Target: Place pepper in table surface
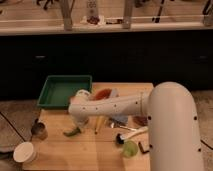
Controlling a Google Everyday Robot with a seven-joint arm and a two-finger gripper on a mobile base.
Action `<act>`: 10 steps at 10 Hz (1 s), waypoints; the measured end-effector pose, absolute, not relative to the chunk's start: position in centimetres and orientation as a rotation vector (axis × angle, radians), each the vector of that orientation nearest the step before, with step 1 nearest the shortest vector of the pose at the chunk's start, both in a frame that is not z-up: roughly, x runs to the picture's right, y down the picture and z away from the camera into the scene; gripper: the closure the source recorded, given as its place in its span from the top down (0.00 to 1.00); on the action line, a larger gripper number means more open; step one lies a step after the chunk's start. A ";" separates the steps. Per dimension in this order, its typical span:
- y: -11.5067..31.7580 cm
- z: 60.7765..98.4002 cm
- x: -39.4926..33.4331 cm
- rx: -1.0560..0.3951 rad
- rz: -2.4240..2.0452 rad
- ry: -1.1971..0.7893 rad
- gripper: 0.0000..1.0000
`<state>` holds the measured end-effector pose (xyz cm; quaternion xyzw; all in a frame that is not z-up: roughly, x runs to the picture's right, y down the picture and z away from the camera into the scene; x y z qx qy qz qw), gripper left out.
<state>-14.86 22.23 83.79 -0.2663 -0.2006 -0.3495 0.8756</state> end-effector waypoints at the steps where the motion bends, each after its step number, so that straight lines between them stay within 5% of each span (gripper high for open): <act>1: 21.8 83.7 -14.9 -0.551 -0.730 -0.421 0.00; 10: 13.7 80.2 -12.8 -0.474 -0.754 -0.435 0.00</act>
